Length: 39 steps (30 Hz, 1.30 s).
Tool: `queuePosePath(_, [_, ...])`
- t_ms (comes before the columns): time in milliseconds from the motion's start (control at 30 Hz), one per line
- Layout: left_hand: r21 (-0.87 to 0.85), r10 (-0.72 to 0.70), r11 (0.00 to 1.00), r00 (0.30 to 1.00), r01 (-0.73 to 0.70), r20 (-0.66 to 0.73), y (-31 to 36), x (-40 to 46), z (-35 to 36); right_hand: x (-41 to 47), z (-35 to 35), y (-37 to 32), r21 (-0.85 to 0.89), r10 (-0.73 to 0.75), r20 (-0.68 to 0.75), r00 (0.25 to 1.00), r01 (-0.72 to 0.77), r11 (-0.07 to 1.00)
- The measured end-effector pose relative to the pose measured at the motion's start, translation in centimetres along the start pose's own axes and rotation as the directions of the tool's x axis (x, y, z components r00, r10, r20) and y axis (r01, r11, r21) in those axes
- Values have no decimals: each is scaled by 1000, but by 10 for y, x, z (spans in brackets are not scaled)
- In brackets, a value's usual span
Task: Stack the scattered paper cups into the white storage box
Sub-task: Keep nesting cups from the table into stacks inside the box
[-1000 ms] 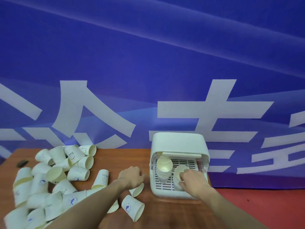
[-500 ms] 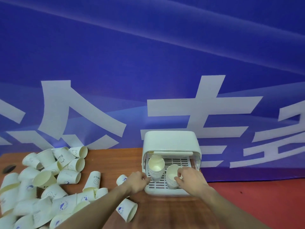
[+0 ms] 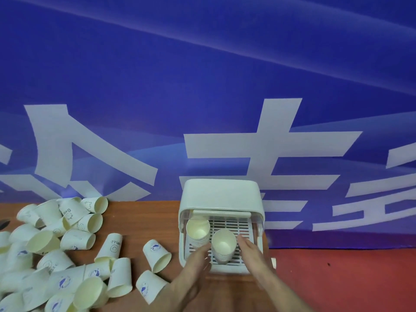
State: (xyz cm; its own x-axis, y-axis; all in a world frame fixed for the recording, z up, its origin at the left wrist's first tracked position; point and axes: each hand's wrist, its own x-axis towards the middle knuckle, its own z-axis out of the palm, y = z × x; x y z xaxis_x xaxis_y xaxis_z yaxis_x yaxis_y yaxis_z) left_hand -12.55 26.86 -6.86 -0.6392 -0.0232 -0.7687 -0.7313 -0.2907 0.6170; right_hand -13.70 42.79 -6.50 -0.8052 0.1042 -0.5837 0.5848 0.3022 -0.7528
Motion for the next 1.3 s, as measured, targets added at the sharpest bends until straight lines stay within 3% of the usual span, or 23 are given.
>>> queuePosePath(200, [-159,101,983,995,-97,20,-23,9,20,11,24,16,222,81,83,993,-97,970])
queuePosePath(400, [-35,130,991,991,-132,-45,-30,19,21,18,20,15,410,81,96,992,-113,905])
queuePosePath(600, [-93,193,977,981,-194,-20,-26,18,36,28,17,11,446,64,70,996,-88,891])
queuePosePath(767, [2,253,967,967,-253,2,-21,33,53,46,11,-2,402,20,27,999,-29,915])
queuePosePath(1167, [63,201,978,980,-200,-8,-6,77,66,82,11,-21,416,61,-54,997,-33,909])
queuePosePath(1300, [85,235,970,970,-230,-64,2,82,66,84,15,-25,392,0,-68,998,27,920])
